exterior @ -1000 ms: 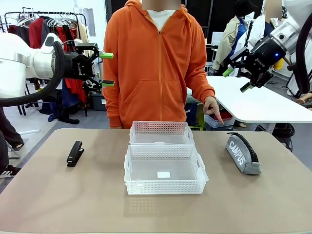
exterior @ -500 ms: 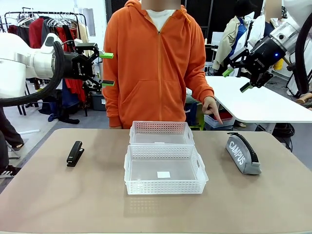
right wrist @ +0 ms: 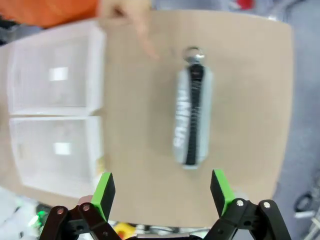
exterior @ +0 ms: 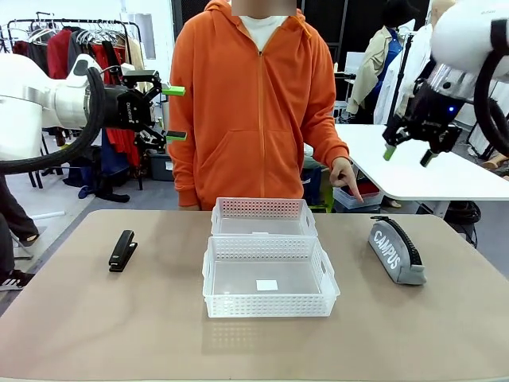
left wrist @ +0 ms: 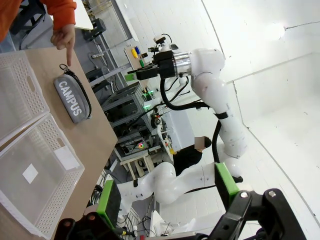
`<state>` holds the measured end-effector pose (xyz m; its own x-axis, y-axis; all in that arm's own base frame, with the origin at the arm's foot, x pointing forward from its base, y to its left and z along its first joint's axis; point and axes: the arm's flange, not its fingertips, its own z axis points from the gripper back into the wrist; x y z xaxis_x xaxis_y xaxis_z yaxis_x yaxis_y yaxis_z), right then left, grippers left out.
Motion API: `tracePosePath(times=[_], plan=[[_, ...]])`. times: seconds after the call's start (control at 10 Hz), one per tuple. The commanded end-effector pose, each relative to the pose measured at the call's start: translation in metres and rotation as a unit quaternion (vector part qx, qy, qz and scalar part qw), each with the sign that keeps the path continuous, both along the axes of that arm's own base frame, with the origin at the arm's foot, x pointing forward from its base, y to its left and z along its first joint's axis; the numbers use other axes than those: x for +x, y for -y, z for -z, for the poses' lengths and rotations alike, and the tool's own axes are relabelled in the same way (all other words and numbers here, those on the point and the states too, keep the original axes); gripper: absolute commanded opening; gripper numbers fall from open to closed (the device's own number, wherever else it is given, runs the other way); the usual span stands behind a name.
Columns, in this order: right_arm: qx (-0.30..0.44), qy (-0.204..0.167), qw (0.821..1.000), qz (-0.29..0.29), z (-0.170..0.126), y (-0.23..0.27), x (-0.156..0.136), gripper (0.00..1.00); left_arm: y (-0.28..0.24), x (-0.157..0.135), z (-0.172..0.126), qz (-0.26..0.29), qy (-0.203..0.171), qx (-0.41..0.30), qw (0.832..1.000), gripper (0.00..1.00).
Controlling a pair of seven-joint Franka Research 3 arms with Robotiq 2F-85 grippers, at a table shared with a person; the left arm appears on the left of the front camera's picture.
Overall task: Distribute items into two baskets.
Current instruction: Pick up the Pencil pouch that the person points to.
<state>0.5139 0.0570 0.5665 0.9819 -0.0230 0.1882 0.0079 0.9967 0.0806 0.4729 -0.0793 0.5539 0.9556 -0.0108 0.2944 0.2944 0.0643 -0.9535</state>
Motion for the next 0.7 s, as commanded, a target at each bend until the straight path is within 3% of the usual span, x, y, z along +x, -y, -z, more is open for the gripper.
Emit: tracePosePath(times=[0.0,0.2,0.6], plan=[[-0.072,-0.02,0.997,0.037,0.013,-0.007,0.01,1.0,-0.001,-0.001,-0.001,0.003,0.002,0.0,1.0,1.0],[-0.085,-0.017,0.996,0.024,0.038,-0.011,0.021,1.0,-0.001,-0.001,-0.001,0.003,0.002,0.0,1.0,1.0],[-0.03,-0.022,0.999,0.001,0.096,-0.005,0.029,1.0,-0.001,-0.001,-0.001,0.003,0.002,0.0,1.0,1.0]])
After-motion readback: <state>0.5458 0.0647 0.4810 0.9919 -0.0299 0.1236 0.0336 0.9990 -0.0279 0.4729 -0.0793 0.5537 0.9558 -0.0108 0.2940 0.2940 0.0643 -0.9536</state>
